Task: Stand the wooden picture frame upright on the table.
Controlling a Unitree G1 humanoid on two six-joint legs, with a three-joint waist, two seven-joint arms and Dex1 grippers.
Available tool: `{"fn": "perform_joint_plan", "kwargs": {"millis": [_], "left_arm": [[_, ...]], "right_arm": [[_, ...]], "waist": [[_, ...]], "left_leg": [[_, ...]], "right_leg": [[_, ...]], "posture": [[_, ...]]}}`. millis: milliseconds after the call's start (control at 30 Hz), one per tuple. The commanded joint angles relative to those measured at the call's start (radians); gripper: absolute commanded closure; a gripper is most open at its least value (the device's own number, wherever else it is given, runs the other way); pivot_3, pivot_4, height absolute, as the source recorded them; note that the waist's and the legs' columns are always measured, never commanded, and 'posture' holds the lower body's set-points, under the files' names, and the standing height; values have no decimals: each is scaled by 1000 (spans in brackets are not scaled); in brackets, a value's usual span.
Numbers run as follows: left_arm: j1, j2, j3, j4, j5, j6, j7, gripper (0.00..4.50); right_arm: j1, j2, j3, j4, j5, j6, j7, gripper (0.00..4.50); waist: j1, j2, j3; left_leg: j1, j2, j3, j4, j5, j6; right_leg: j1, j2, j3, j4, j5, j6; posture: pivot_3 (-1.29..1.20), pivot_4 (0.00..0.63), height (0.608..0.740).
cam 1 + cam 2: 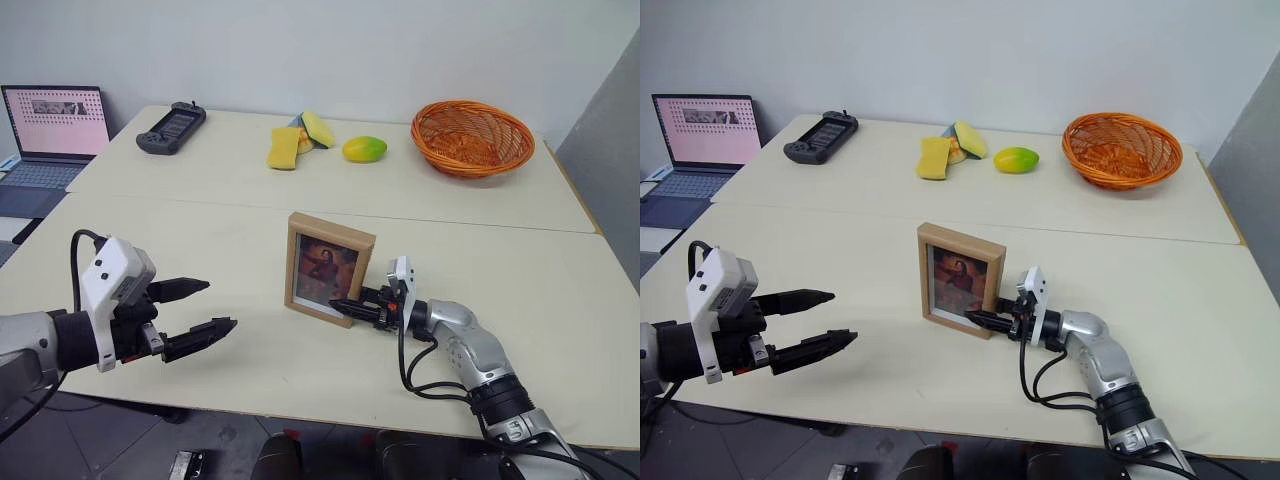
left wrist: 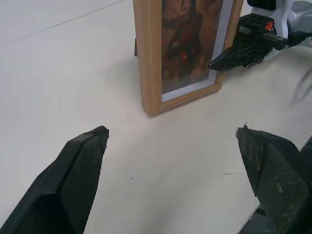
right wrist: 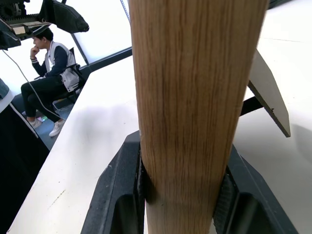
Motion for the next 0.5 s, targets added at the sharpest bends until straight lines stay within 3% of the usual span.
{"fn": "perform_joint_plan", "kwargs": {"millis": [33,367,500], "left_arm": [[-33,-8,-5,-11,6,-18,3,31],[-75,-20,-27,-2,0,-8,15,31],[-79,-21,-28,-1,-1,-5,15,0]], "right_arm": [[16,-10,-6,17,-19,0,5,3063],[2,-17,-9,19,-21,11,2,3063],[-3,-14,-11,23,-22,22,-4,2195]], "waist": [[0,0,0],[1,0,0],[1,0,0]], "left_leg": [[0,0,0,0,0,0],[0,0,0,0,0,0],[0,0,0,0,0,0]], "right_leg": [[0,0,0,0,0,0],[0,0,0,0,0,0],[0,0,0,0,0,0]], "posture": [[0,150,740],[0,150,740],[0,150,740]]}}
